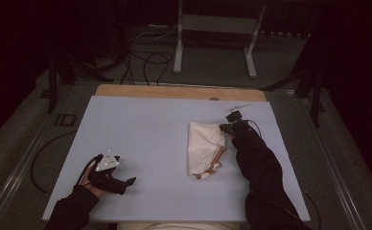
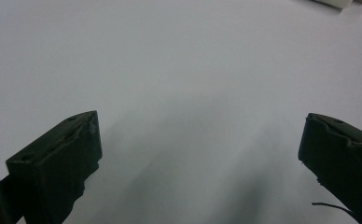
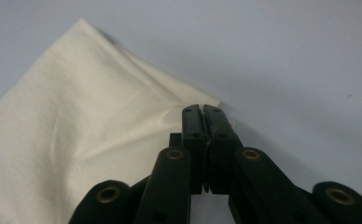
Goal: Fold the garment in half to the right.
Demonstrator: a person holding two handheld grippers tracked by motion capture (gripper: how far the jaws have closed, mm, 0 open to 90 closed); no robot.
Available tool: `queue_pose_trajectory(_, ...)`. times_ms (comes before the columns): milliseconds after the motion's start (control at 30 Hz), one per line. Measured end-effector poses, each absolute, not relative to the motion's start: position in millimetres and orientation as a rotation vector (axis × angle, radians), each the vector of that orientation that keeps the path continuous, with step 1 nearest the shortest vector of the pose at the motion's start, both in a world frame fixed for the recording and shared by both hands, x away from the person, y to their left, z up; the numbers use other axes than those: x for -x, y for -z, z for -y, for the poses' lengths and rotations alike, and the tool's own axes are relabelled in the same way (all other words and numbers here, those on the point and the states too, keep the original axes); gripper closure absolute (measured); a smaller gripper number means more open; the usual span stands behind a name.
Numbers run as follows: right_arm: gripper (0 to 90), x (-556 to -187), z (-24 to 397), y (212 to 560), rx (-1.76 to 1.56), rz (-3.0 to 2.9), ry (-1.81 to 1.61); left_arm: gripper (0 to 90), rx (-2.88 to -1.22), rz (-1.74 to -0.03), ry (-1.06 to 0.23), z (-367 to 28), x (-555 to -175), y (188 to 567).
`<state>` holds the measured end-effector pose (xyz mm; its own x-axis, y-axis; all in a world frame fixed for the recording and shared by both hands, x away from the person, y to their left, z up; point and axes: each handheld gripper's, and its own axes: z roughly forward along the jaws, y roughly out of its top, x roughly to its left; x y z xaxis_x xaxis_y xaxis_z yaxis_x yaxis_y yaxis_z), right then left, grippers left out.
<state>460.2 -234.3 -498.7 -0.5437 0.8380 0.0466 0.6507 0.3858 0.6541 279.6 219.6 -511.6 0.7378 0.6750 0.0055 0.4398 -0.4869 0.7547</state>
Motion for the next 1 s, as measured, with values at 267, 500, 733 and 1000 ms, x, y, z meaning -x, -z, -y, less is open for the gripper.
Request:
queue_pose_trajectory(267, 89.2, -456, 233, 483, -1.23, -2.313, -0.965, 0.0, -2.161, -0.834, -0.389, -220, -279, 511)
queue_pose_trajectory(500, 89.3, -452, 236, 467, -1.199, -2.254, -1.033, 0.0, -2.165, -0.834, -0.389, -219, -279, 511)
queue_pose_trajectory(733, 89.3, -459, 241, 477, -1.246, -2.258, -0.988, 0.0, -2.164, -0.833, -0.393, -220, -279, 511)
queue_pose_trajectory(1000, 89.3, -465, 244, 492, -1.287, -2.268, -0.965, 0.0, -2.167, -0.83, -0.392, -219, -279, 511)
